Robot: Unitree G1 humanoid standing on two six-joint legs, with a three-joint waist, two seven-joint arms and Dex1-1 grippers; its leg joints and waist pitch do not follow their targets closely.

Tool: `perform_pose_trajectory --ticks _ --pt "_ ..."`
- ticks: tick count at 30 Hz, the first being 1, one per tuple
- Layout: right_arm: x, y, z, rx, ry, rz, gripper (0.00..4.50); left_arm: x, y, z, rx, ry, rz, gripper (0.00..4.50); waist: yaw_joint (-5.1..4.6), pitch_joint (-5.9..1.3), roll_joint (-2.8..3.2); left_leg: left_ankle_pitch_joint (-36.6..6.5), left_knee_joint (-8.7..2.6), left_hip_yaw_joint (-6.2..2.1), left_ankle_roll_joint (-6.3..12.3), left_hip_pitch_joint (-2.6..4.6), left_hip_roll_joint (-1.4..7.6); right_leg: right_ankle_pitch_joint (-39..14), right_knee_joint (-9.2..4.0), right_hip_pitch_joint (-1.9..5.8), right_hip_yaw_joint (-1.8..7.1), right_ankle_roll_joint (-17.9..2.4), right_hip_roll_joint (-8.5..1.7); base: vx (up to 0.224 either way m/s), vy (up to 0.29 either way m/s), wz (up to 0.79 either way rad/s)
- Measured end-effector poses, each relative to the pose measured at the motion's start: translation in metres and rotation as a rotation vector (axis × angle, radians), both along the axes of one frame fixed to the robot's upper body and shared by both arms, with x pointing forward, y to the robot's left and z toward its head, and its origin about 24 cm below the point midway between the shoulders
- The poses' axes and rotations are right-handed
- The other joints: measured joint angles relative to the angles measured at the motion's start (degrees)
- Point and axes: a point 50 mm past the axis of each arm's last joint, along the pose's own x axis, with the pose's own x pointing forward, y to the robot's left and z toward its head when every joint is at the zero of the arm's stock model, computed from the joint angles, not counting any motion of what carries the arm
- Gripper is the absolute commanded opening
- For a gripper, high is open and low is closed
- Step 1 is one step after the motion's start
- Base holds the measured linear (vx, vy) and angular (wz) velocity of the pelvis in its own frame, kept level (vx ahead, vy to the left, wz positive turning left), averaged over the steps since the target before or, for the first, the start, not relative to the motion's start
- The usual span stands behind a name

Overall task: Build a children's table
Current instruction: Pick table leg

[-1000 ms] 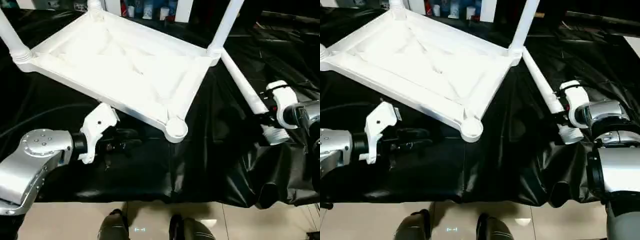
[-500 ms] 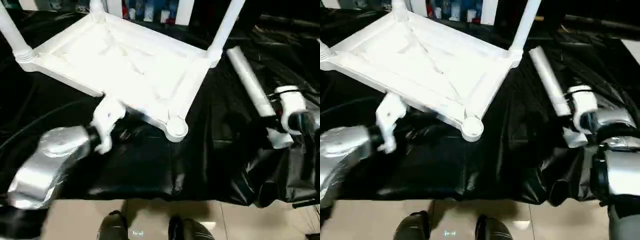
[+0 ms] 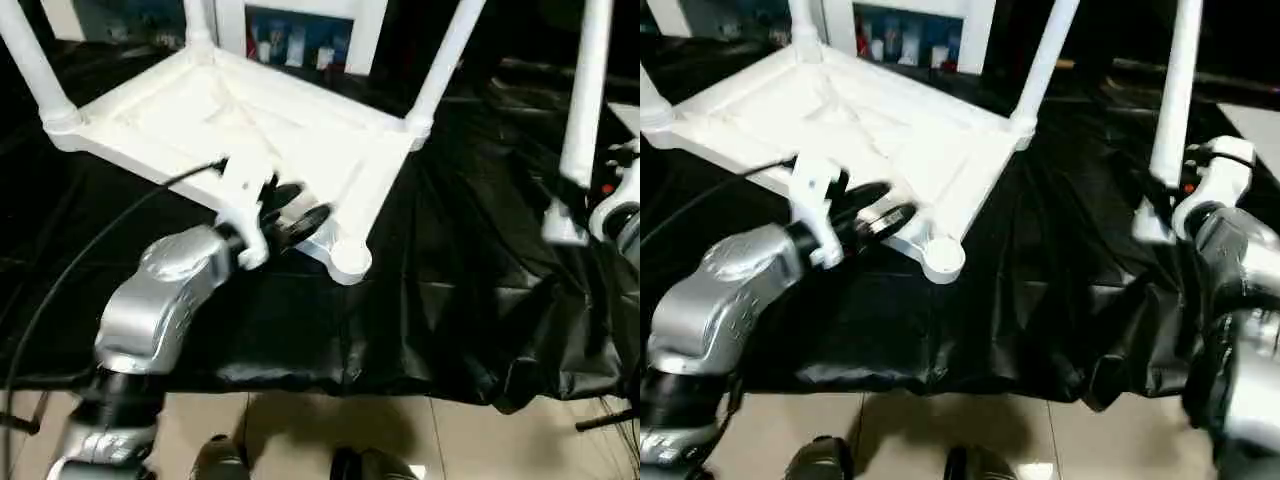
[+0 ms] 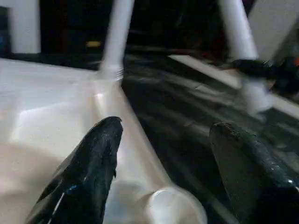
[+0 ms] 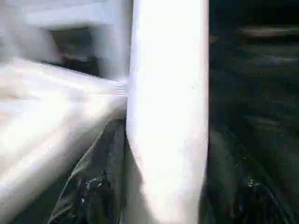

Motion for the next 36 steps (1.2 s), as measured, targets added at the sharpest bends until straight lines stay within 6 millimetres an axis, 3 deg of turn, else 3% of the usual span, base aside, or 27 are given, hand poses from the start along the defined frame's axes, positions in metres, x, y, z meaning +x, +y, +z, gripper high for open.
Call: perform_pose_trajectory --ticks 1,4,8,12,18,23,27,36 --pt "-0.01 0.01 0.001 0.032 -0.047 0.08 1.85 0.001 -0.005 0.004 -0.037 0.021 -0.018 3.7 0.38 -0.05 0.09 0.1 -0.01 0.05 0.08 0.0 0.01 0.0 -0.01 0.05 -0.02 0.0 -0.01 0.0 0.0 0.0" --pt "-0.026 0.038 0.01 0.089 -0.129 0.277 1.85 0.003 -0.017 0.017 -0.118 0.045 -0.074 3.81 0.81 -0.29 0.22 0.0 0.07 0.03 -0.07 0.11 0.08 0.3 -0.09 0.14 0.03 0.0 -0.07 0.0 0.0 0.0" --pt "-0.049 0.061 0.017 0.078 -0.19 0.415 1.85 0.01 -0.022 0.03 -0.225 0.077 -0.082 4.16 1.14 -0.88 -0.29 0.1 0.01 -0.07 -0.17 0.1 0.08 0.3 -0.43 0.31 -0.07 0.4 -0.07 0.0 0.0 0.0" --pt "-0.05 0.109 0.006 -0.051 -0.149 0.496 1.85 0.014 -0.028 0.037 -0.263 0.088 -0.096 4.5 0.79 -1.88 -0.25 0.1 0.05 -0.31 -0.27 0.05 0.05 0.5 -0.66 0.31 -0.13 0.6 -0.07 0.0 0.0 0.0" --pt "-0.037 0.158 -0.002 -0.232 -0.156 0.428 1.85 0.02 -0.033 0.034 -0.327 0.171 -0.067 4.5 1.04 -2.04 -0.3 0.1 0.05 -0.44 -0.27 -0.11 -0.02 0.5 -0.74 0.27 -0.19 0.7 -0.08 0.0 0.0 0.0" --pt "-0.032 0.171 0.003 -0.3 -0.199 0.359 1.85 0.022 -0.034 0.04 -0.4 0.183 -0.061 4.5 1.09 -2.29 -0.66 0.1 0.05 -0.47 -0.28 -0.13 -0.05 0.7 -1.0 0.55 -0.17 1.1 -0.11 0.0 0.0 0.0" --pt "-0.033 0.179 0.001 -0.365 -0.214 0.346 1.85 0.022 -0.034 0.037 -0.41 0.22 -0.028 4.15 1.01 -2.65 -1.17 0.2 0.05 -0.47 -0.29 -0.09 -0.04 1.0 -1.16 0.71 -0.16 1.1 -0.1 0.0 0.0 0.0" --pt "-0.035 0.204 -0.005 -0.486 -0.262 0.307 1.85 0.028 -0.031 0.031 -0.433 0.268 0.086 3.62 0.93 -2.67 -1.17 0.1 0.0 -0.44 -0.28 -0.08 -0.05 1.0 -1.29 0.81 -0.14 1.0 -0.08 0.0 0.0 0.0"
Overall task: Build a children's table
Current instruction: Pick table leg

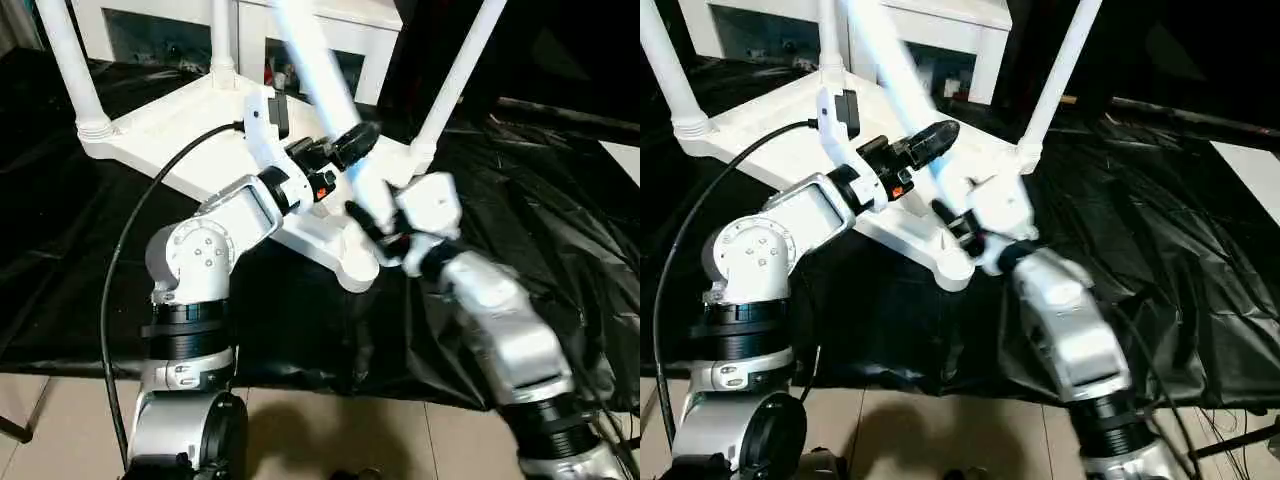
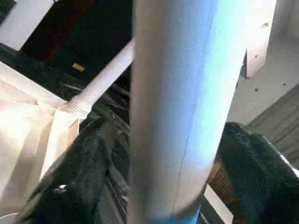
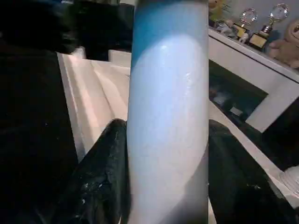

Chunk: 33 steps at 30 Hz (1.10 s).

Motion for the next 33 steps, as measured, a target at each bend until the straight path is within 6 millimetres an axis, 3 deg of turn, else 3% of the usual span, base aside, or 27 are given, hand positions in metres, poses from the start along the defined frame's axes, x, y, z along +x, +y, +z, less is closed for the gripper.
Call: perform_pose_trajectory --ticks 6,21,23,29,33 --pt "-0.001 0.01 -0.003 -0.023 -0.011 -0.006 1.85 0.007 0.003 -0.001 0.034 0.007 0.087 3.08 -0.01 0.0 0.0 0.0 0.0 -0.02 -0.02 0.11 0.0 -0.2 0.0 0.14 0.0 0.3 0.0 0.0 0.0 0.0" --pt "0.001 0.012 -0.003 -0.027 -0.018 -0.035 1.85 0.008 0.004 0.004 0.045 -0.016 0.104 2.02 -0.02 0.0 0.02 0.0 0.0 -0.09 -0.02 0.15 -0.01 -0.1 0.0 0.27 0.01 0.3 0.0 0.0 0.0 0.0" --pt "0.0 0.016 -0.003 0.018 0.001 -0.021 2.55 0.008 0.007 0.004 0.051 -0.023 0.103 1.88 -0.13 0.0 0.04 0.0 0.0 -0.1 -0.02 0.15 0.0 -0.1 0.0 0.25 0.01 0.3 0.02 0.0 0.0 0.0" --pt "0.0 0.012 0.003 0.188 0.08 0.043 2.95 0.011 0.014 0.001 0.099 -0.057 0.022 1.84 0.0 0.02 0.11 0.0 0.0 -0.12 -0.02 0.15 -0.03 0.0 -0.01 0.28 0.06 0.1 0.03 0.0 0.0 0.0" --pt "-0.002 -0.006 0.006 0.309 0.213 0.162 3.02 0.01 0.015 0.005 0.157 -0.114 -0.121 1.84 0.21 0.03 0.14 0.0 0.0 -0.11 -0.01 0.14 -0.04 0.1 -0.01 0.29 0.08 0.0 0.03 0.0 0.0 0.0"
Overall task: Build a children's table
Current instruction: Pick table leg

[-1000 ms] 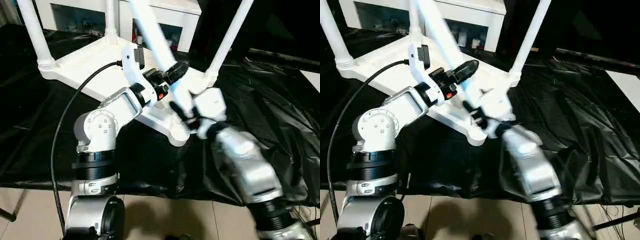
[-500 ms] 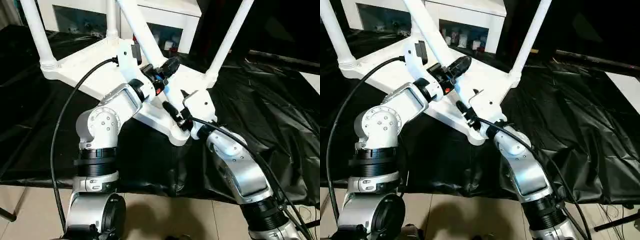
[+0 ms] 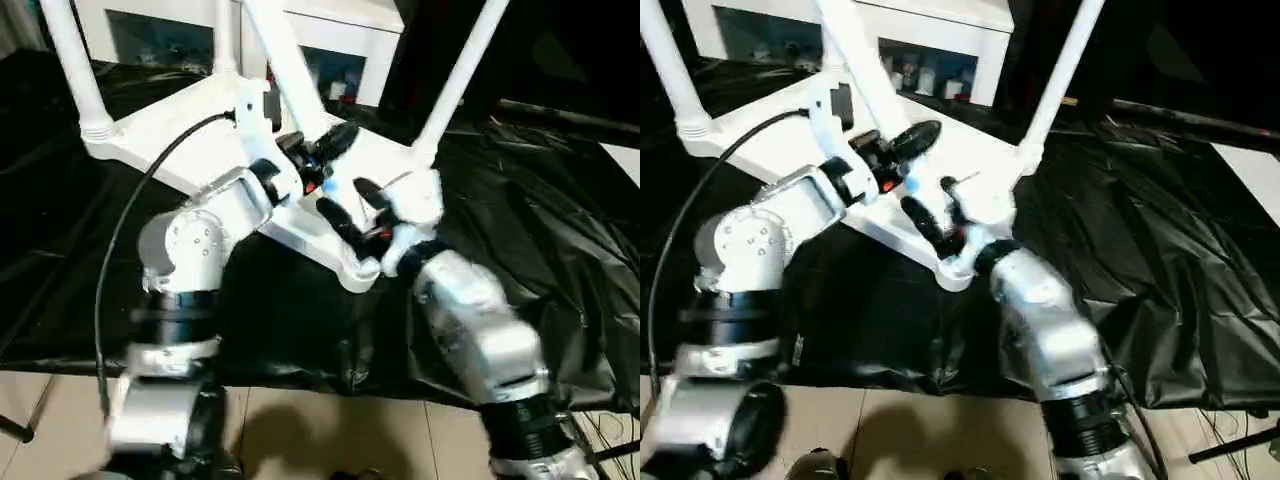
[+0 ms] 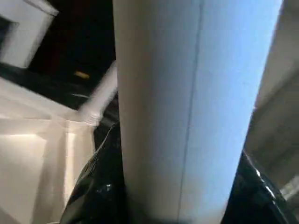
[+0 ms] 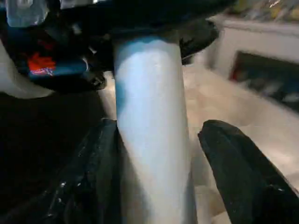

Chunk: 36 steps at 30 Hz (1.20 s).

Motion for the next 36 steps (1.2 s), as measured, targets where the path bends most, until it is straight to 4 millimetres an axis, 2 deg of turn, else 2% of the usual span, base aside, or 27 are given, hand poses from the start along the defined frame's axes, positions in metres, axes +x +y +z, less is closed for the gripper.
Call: perform_pose_trajectory --ticks 2,4,6,12,16,24,36 --pt "-0.004 -0.02 0.006 0.035 0.052 0.108 3.02 -0.002 0.004 0.004 0.048 -0.024 -0.096 1.84 -0.01 -0.02 0.03 0.0 0.0 -0.01 0.0 0.07 -0.01 0.0 0.0 0.07 0.03 0.0 0.0 0.0 0.0 0.0" --pt "-0.006 -0.041 0.009 0.031 0.084 0.14 3.02 -0.004 0.009 0.004 0.068 -0.024 -0.164 1.84 -0.06 -0.07 0.12 0.0 0.0 0.03 0.0 0.23 -0.02 0.0 0.02 0.17 0.04 -0.1 0.0 0.0 0.0 0.0" --pt "-0.009 -0.052 0.01 0.027 0.137 0.2 3.02 -0.005 0.009 0.004 0.076 -0.015 -0.221 1.84 -0.02 -0.07 0.12 0.0 -0.06 0.07 -0.01 0.31 -0.01 0.0 0.03 0.21 0.02 0.0 0.0 0.0 0.0 0.0" --pt "-0.012 -0.053 0.014 0.04 0.219 0.313 3.02 -0.011 -0.005 0.021 0.075 -0.057 -0.369 1.84 -0.01 -0.09 0.17 0.0 -0.09 0.05 -0.03 0.4 0.0 -0.1 0.02 0.24 0.01 0.1 -0.02 0.0 0.0 0.0" --pt "-0.015 -0.054 0.015 0.038 0.252 0.362 3.02 -0.012 -0.006 0.02 0.051 -0.045 -0.416 1.84 0.01 -0.1 0.13 0.0 -0.09 0.05 -0.03 0.44 0.01 -0.1 0.02 0.28 -0.02 0.1 -0.02 0.0 0.0 0.0" --pt "-0.016 -0.04 0.013 0.016 0.29 0.452 3.02 -0.016 -0.009 0.02 0.015 -0.033 -0.483 1.84 0.22 -0.1 0.13 0.0 -0.09 0.04 -0.05 0.42 0.01 -0.1 0.02 0.27 -0.02 0.1 -0.04 0.0 0.0 0.0" --pt "-0.013 -0.034 0.016 -0.01 0.311 0.532 3.02 -0.023 -0.015 0.021 0.074 -0.09 -0.576 1.84 0.65 -0.11 0.11 0.0 -0.09 0.07 -0.06 0.4 0.01 -0.1 0.0 0.26 -0.02 0.2 -0.05 0.0 0.0 0.0"
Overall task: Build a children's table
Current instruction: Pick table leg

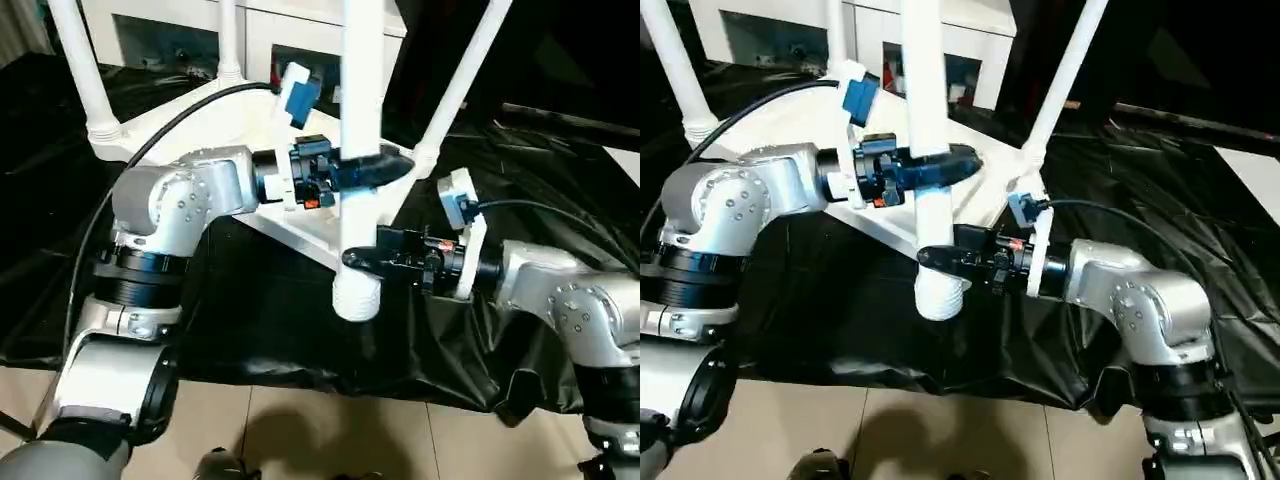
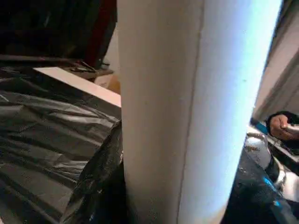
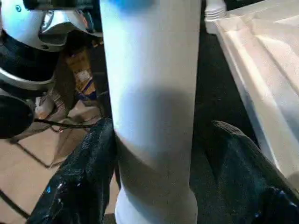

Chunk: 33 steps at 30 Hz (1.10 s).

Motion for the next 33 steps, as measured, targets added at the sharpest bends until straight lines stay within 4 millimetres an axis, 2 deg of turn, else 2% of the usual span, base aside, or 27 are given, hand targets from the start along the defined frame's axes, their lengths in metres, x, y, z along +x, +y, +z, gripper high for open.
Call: perform_pose_trajectory --ticks 14,15,20,21,24,25,33 --pt "-0.004 0.0045 -0.0059 -0.052 0.029 0.114 3.02 -0.0061 -0.0073 -0.0005 0.018 -0.018 -0.067 1.84 0.76 0.0 0.0 0.0 0.0 0.0 0.0 0.0 0.01 0.0 0.0 -0.01 0.0 0.0 0.0 0.0 0.0 0.0" --pt "-0.0043 0.0053 -0.0066 -0.055 0.031 0.119 2.84 -0.0066 -0.0075 0.0002 0.019 -0.022 -0.069 1.84 0.82 0.0 0.0 0.0 0.0 0.0 0.0 0.0 0.01 0.0 0.0 -0.01 0.0 0.0 0.0 0.0 0.0 0.0" --pt "-0.0046 0.0056 -0.007 -0.053 0.034 0.134 2.53 -0.0076 -0.0076 0.0014 0.019 -0.029 -0.075 1.84 0.9 0.0 0.0 0.0 0.0 0.0 0.0 0.0 0.0 0.0 0.0 0.0 0.0 0.0 0.0 0.0 0.0 0.0" --pt "-0.0045 0.0059 -0.0075 -0.053 0.037 0.138 2.27 -0.0077 -0.0077 0.0013 0.019 -0.029 -0.076 1.84 0.88 0.0 0.0 0.0 0.0 0.0 0.0 0.0 0.0 0.0 0.0 0.0 0.0 0.0 0.0 0.0 0.0 0.0" --pt "-0.0053 0.0073 -0.0082 -0.055 0.034 0.152 2.17 -0.0079 -0.0078 0.0007 0.023 -0.025 -0.078 1.84 0.85 0.0 0.0 0.0 0.0 0.0 0.0 0.0 0.01 0.0 0.0 -0.01 0.0 0.0 0.0 0.0 0.0 0.0" --pt "-0.0053 0.0074 -0.0083 -0.055 0.035 0.154 2.0 -0.008 -0.0079 0.0005 0.025 -0.024 -0.079 1.83 0.86 0.0 0.0 0.0 0.0 -0.01 0.0 0.0 0.01 0.0 0.0 -0.01 0.0 0.0 0.0 0.0 0.0 0.0" --pt "-0.0053 0.0084 -0.0086 -0.056 0.028 0.157 1.93 -0.0086 -0.0089 0.0002 0.025 -0.024 -0.088 1.83 0.88 0.0 0.0 0.0 0.0 0.0 0.0 0.0 0.01 0.0 0.0 0.0 0.0 0.0 0.0 0.0 0.0 0.0"
